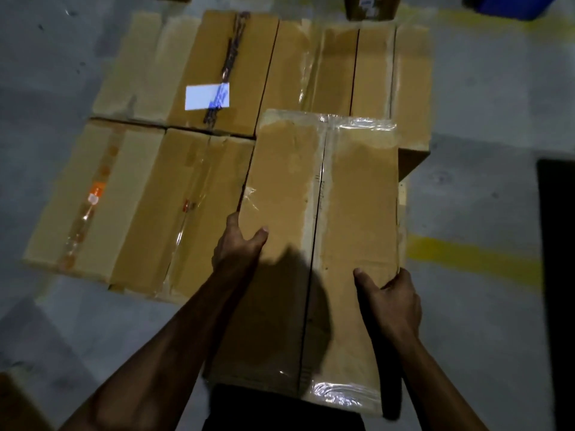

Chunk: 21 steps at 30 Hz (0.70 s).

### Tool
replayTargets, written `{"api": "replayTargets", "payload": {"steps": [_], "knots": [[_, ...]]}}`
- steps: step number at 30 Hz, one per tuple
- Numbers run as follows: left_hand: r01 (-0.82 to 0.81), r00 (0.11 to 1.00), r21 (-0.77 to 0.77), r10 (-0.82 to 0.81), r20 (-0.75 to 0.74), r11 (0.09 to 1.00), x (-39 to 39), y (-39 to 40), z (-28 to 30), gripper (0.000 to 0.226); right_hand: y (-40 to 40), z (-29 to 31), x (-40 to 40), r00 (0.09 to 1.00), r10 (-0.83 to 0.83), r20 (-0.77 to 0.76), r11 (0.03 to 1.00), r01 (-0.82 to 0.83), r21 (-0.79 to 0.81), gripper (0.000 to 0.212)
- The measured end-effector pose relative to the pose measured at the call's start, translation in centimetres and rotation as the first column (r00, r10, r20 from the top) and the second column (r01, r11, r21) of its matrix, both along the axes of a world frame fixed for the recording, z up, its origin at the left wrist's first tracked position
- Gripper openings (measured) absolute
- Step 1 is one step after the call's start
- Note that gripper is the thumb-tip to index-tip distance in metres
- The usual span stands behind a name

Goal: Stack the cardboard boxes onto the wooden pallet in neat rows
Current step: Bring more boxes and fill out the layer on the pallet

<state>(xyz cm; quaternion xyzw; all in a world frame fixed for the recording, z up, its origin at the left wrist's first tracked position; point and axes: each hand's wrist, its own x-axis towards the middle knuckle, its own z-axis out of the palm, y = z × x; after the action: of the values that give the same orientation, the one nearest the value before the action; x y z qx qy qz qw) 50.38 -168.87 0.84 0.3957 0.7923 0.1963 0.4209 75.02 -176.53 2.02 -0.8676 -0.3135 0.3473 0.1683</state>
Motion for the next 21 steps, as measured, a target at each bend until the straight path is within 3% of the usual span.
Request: {"api": "replayTargets", "payload": {"steps": [12,15,21], "knots": [[0.016,0.998,0.014,-0.017,0.058,1.0,-4.4,3.3,-14.8,0.089,3.7,-15.3,-4.2,0.999,0.0,-0.05,0.999,0.002,0.036,0.06],[0.035,0.999,0.013,-0.035,0.018,0.999,-5.2,4.1,-17.2,0.102,4.4,-18.0,-5.0,0.999,0.004,-0.046,0.999,-0.002,0.047,0.062],[0.089,0.992,0.005,-0.088,-0.09,0.996,-5.9,5.7,-20.6,0.103,5.3,-21.5,-5.7,0.998,0.006,-0.063,0.997,-0.001,0.076,0.065]]}}
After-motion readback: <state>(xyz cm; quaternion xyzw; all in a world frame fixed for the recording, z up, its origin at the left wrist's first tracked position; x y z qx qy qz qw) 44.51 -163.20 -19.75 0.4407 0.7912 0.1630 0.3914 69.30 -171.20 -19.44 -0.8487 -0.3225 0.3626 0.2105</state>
